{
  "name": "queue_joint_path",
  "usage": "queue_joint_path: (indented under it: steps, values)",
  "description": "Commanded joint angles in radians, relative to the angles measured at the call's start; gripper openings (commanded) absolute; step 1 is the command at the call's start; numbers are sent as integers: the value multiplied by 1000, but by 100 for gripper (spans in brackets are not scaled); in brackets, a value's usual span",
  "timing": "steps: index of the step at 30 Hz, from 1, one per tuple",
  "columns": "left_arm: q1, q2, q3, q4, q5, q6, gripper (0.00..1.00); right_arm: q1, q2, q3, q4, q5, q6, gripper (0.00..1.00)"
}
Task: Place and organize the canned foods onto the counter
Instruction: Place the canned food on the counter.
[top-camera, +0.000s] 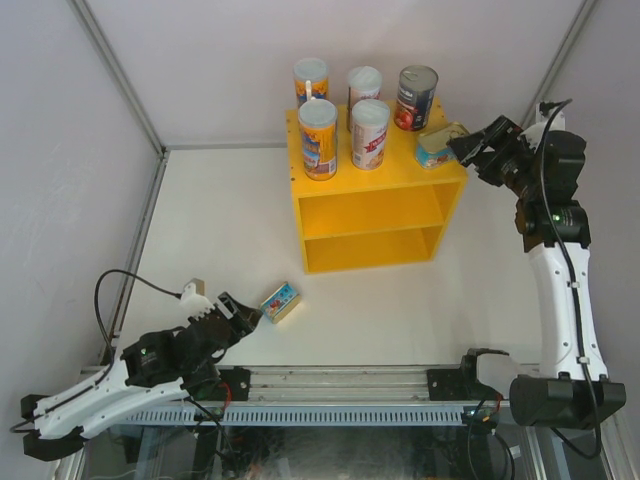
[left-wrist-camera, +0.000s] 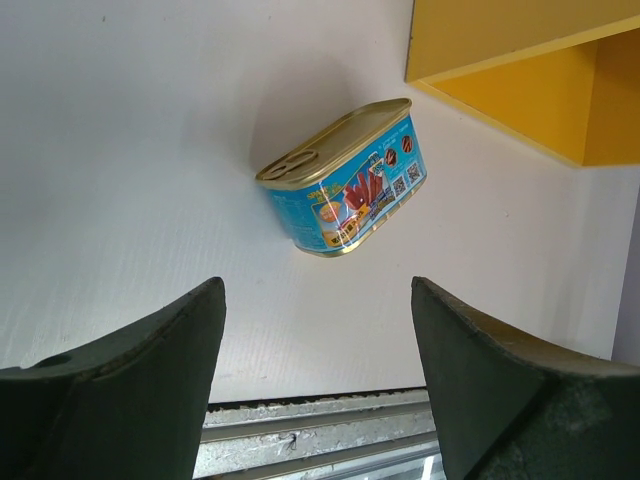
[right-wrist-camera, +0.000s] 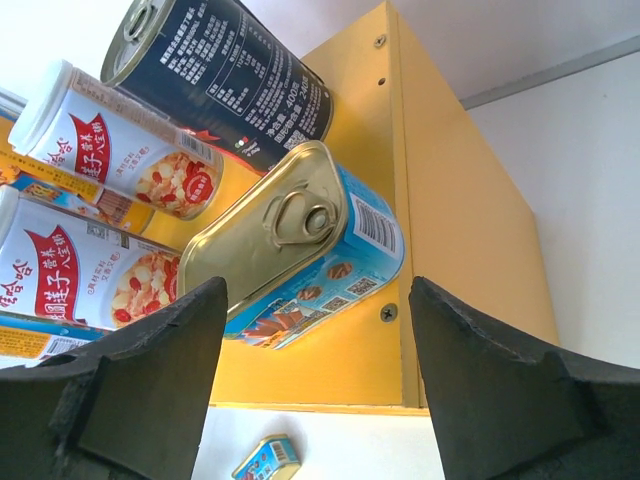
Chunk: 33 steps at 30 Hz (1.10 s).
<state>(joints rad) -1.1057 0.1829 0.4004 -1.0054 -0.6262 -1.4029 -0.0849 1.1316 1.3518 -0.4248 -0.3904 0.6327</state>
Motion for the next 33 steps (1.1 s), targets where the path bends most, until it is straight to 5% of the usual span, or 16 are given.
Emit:
queue_joint_path:
  steps: [1, 8, 16, 33]
  values:
    - [3, 21, 35, 34, -26, 14, 79, 38, -41, 86, -29, 72, -84, 70]
    - [4, 17, 31, 33, -23, 13, 79, 119, -83, 103, -123, 205, -170, 58]
    - [3, 26, 26, 43, -18, 16, 79, 160, -71, 101, -164, 246, -214, 31]
    - [3, -6, 25, 3, -33, -1, 79, 230, 32, 123, -121, 273, -221, 28]
